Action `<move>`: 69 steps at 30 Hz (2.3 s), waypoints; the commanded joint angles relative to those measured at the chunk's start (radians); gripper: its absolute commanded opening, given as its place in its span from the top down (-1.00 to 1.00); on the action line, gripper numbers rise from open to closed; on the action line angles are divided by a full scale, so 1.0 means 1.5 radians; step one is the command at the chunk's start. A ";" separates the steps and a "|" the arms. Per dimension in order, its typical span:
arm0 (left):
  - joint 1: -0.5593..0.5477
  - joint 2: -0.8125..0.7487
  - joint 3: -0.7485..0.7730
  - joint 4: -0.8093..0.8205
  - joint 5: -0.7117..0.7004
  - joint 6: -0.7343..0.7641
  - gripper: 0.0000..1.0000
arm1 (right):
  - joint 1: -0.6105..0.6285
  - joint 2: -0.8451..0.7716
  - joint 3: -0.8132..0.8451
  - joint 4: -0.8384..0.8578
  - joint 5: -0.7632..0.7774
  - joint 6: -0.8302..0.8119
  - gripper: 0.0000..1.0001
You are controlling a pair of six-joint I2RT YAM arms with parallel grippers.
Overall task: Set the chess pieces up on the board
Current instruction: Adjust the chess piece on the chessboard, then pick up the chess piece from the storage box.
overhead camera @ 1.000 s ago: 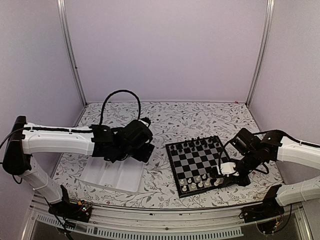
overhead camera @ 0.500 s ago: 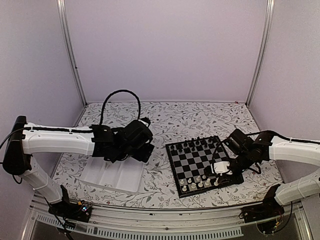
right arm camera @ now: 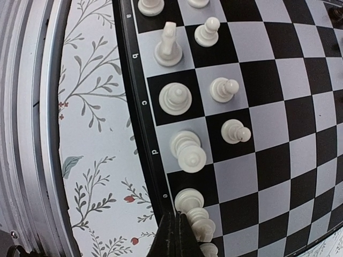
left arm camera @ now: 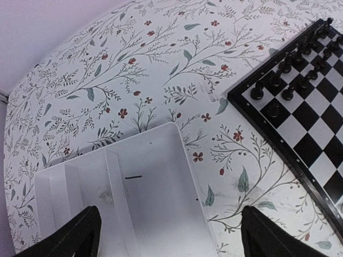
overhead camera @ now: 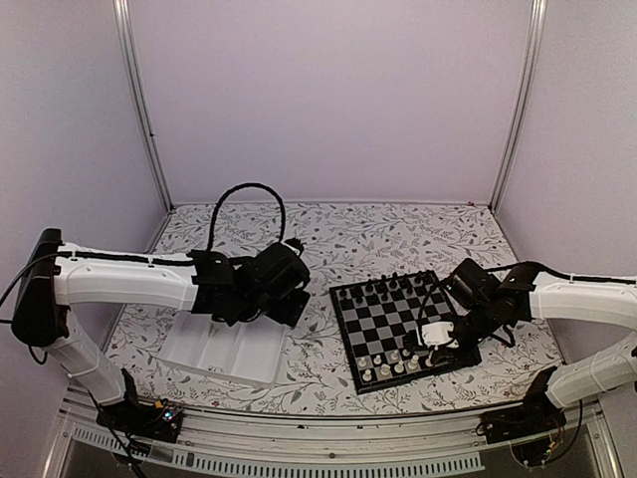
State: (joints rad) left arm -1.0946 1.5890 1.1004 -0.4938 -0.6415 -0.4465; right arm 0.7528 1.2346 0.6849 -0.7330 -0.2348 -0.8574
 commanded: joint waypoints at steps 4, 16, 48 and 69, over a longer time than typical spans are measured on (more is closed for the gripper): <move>0.004 0.011 0.022 -0.001 -0.001 0.001 -0.85 | 0.004 0.009 -0.020 0.002 0.014 -0.015 1.00; 0.003 0.018 0.021 0.001 0.005 -0.005 -0.85 | 0.004 -0.001 -0.044 0.051 0.082 -0.028 1.00; 0.101 -0.010 0.011 -0.357 0.103 -0.218 -0.34 | -0.057 -0.148 0.013 -0.055 0.143 -0.020 0.29; 0.295 -0.025 -0.094 -0.128 0.224 -0.028 0.39 | -0.237 -0.063 0.189 0.024 -0.105 0.118 -0.08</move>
State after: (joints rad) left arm -0.6872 1.5074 0.9260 -0.7856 -0.3210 -0.5591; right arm 0.4000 1.1351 0.9485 -0.6895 -0.3000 -0.7116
